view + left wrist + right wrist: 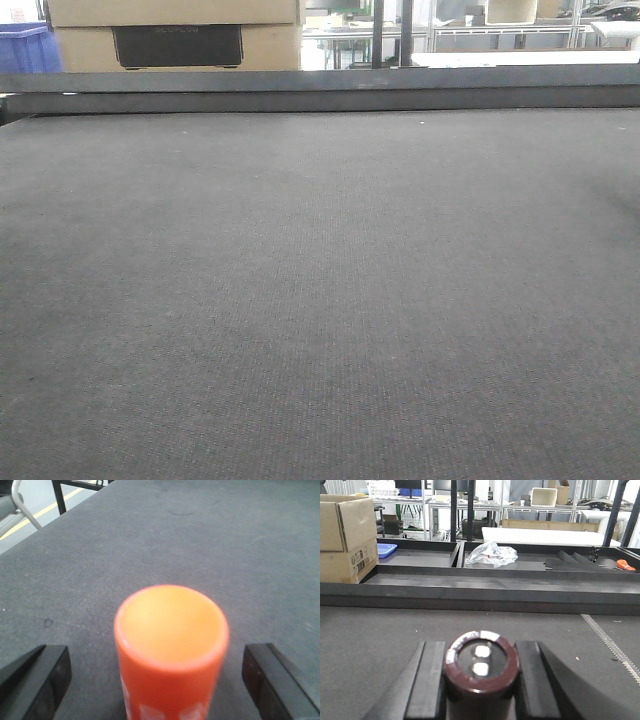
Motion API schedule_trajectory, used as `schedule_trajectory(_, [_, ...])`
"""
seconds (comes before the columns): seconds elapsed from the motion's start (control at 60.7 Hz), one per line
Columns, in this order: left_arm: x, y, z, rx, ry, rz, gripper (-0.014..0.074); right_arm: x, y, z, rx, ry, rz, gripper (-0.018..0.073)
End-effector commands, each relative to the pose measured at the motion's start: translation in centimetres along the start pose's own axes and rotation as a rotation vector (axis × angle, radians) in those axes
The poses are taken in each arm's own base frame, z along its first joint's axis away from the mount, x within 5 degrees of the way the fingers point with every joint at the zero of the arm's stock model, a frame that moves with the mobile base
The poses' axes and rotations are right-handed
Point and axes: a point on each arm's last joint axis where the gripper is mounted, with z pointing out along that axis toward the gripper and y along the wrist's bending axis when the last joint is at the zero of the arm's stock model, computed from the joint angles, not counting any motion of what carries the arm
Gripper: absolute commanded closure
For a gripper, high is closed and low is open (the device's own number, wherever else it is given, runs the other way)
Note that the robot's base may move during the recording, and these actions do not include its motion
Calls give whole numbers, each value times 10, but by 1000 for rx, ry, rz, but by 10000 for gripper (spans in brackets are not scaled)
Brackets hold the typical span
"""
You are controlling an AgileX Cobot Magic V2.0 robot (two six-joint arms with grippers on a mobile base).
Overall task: Place cylindrical capacitor in blue bin on shelf
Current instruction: 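Lift both held cylinders up off the table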
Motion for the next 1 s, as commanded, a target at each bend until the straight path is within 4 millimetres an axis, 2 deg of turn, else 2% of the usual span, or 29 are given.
schedule_trajectory(0.0, [-6, 1, 6, -8, -38, -14, -3, -4, -1, -2, 4, -28, -11, 658])
schedule_trajectory(0.082, [-7, 1, 9, -7, -33, -14, 32, -3, -1, -2, 3, -18, -10, 658])
schedule_trajectory(0.132, [-8, 1, 9, -7, -36, -14, 97, -2, -1, -2, 1, -1, -10, 658])
schedule_trajectory(0.181, [-8, 1, 9, -7, -36, -14, 197, 0, -1, -2, -1, 19, -10, 658])
schedule_trajectory(0.346, [-6, 1, 8, -6, -7, -15, 646, 5, 0, -3, -8, 75, -10, 658])
schedule_trajectory(0.379, [-7, 1, 7, -5, 3, -15, 706, 6, 0, -3, -9, 86, -10, 658])
schedule_trajectory(0.494, [-22, -3, -4, 31, 27, 29, 706, 9, 1, -4, -16, 138, -10, 658])
schedule_trajectory(0.609, [-47, -8, -25, 66, 24, 79, 706, 9, 2, -5, -33, 239, -10, 658])
schedule_trajectory(0.725, [-83, -17, -56, 99, 24, 122, 706, 5, 3, -6, -46, 311, -10, 658])
schedule_trajectory(0.84, [-110, -31, -89, 138, 52, 150, 706, 4, 4, -7, -55, 365, -10, 658])
schedule_trajectory(0.988, [-134, -53, -135, 215, 72, 185, 706, 11, 5, -11, -66, 458, -11, 658])
